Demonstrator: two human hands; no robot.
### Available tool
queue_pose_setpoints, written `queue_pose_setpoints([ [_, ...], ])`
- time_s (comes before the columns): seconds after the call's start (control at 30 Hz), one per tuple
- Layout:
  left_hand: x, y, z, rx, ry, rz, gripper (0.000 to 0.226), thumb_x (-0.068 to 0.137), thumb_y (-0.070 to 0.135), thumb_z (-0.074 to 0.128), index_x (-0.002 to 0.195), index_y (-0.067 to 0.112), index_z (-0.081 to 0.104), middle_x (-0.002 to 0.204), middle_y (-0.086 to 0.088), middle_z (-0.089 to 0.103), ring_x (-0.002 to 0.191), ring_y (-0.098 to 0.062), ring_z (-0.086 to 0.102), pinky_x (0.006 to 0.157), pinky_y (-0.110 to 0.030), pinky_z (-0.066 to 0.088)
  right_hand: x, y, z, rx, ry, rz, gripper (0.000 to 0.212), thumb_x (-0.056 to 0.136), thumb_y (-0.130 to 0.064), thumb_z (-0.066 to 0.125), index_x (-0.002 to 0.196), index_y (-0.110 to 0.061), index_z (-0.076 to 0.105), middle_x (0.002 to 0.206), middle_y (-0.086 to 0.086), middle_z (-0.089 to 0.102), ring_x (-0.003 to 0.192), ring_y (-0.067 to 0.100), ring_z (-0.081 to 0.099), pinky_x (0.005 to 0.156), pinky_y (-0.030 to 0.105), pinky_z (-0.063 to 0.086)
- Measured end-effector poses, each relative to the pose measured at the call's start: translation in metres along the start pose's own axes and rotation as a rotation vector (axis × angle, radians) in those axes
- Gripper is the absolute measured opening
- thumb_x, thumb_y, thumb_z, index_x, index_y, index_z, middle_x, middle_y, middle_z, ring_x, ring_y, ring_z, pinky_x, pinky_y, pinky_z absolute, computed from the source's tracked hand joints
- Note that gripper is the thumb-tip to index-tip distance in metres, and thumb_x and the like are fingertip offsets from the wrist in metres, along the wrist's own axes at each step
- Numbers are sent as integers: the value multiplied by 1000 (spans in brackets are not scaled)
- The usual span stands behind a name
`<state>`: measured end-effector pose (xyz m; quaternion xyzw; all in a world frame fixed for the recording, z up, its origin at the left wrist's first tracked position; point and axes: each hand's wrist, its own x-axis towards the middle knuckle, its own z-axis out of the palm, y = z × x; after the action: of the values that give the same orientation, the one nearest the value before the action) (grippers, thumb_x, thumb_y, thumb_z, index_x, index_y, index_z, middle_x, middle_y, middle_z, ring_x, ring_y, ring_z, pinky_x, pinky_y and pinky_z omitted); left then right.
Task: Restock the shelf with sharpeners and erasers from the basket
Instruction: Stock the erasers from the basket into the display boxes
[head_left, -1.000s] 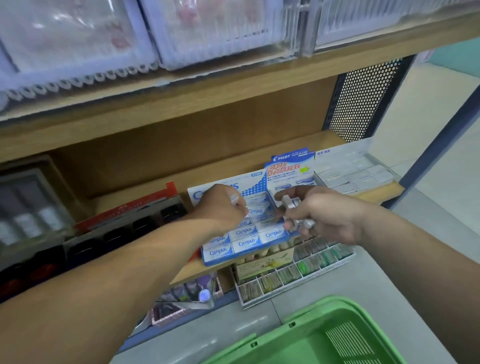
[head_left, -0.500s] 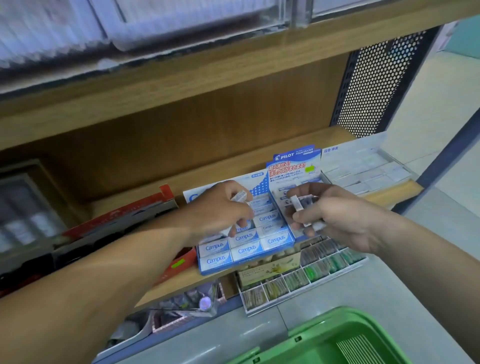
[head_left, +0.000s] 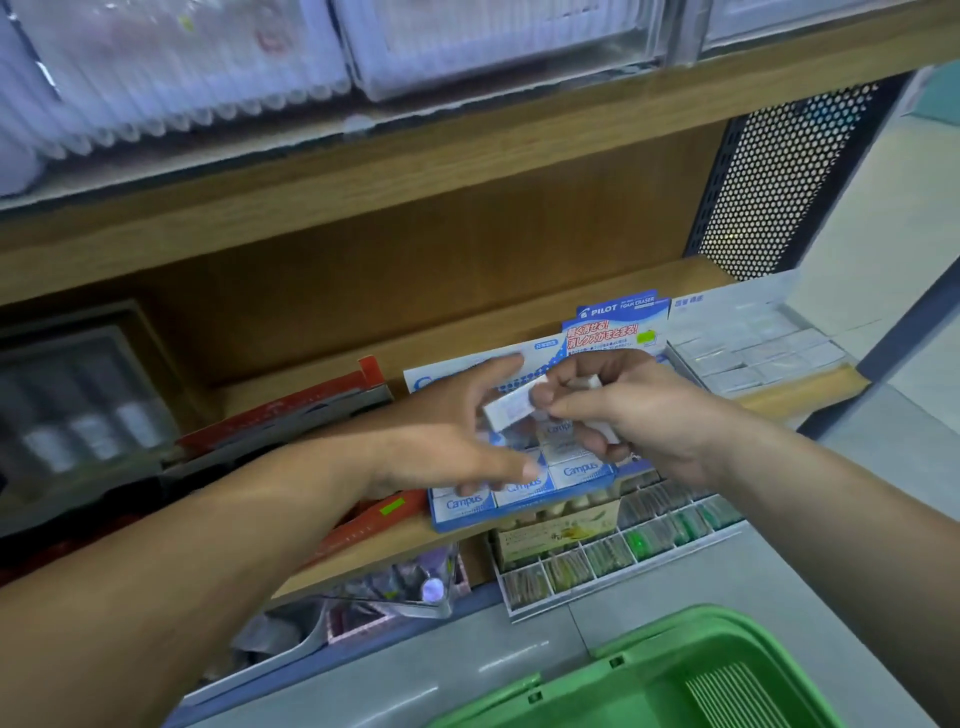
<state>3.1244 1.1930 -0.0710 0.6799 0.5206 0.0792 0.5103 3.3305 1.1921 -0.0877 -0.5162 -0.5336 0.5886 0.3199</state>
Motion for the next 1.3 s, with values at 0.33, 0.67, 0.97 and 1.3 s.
queue_pose_setpoints([
  [0.33,5,-6,-7,-491,-30,-18,22,97,9,58,112,-5,67,87,-16,73,73,-22,55,41,-25,28,4,9,0,106,55,-6,10,94,-23,72,91,-23,62,78,9,66,47,16,39,47,24,23],
  [0.67,8,-16,-11,-414,127,41,28,100,8,62,124,18,73,74,4,65,57,-3,53,45,-23,32,3,14,-7,165,-49,-33,22,94,-2,66,114,-10,70,86,14,71,57,23,46,43,22,27],
  [0.97,4,-15,-14,-264,247,82,19,90,14,78,108,20,77,81,6,72,60,-5,56,45,-22,36,5,12,-3,164,32,-19,12,94,-6,68,104,-11,72,87,15,76,49,17,42,42,21,29],
  [1.3,35,-4,11,-69,367,97,16,85,27,84,99,24,76,94,2,71,50,8,54,44,-8,37,-2,16,-74,-124,467,121,4,89,-12,75,89,-11,72,70,8,66,49,20,44,44,24,29],
])
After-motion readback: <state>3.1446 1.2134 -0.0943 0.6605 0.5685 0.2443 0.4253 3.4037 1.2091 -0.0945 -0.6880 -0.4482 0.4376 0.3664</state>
